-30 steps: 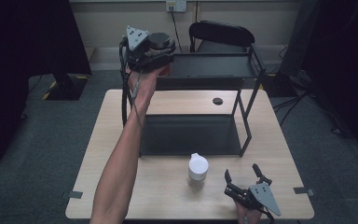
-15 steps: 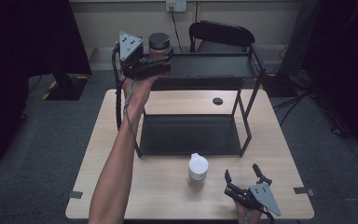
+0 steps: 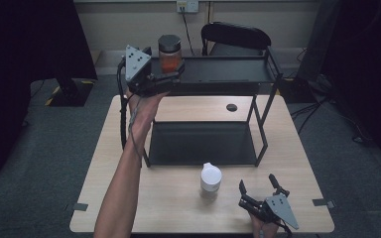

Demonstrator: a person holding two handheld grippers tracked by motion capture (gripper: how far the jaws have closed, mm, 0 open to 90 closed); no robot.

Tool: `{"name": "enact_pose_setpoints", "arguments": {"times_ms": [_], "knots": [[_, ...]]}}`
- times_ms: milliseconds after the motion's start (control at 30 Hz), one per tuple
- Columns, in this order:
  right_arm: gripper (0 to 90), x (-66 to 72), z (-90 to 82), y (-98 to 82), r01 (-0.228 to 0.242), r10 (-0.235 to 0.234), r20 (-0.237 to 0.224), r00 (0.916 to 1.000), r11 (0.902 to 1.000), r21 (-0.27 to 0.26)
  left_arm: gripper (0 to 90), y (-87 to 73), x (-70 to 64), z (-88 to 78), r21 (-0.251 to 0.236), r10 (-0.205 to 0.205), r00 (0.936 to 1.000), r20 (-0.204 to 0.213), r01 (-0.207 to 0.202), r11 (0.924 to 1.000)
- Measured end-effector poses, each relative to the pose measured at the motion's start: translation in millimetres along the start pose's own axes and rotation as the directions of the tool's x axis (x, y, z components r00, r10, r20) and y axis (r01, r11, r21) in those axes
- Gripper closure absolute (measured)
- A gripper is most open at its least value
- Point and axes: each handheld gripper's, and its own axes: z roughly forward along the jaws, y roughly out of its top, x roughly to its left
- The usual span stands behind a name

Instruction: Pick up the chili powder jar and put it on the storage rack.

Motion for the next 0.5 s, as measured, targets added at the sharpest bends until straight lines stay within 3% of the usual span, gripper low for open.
{"name": "enact_pose_setpoints", "arguments": {"times_ms": [500], "knots": [[0.8,0.0,0.0,0.0,0.000,0.000,0.000,1.0000,1.0000,0.000,0.0,-29.4,-9.1,-21.7,-0.022,-0.004,0.9989,0.047,0.005,0.9997]]}}
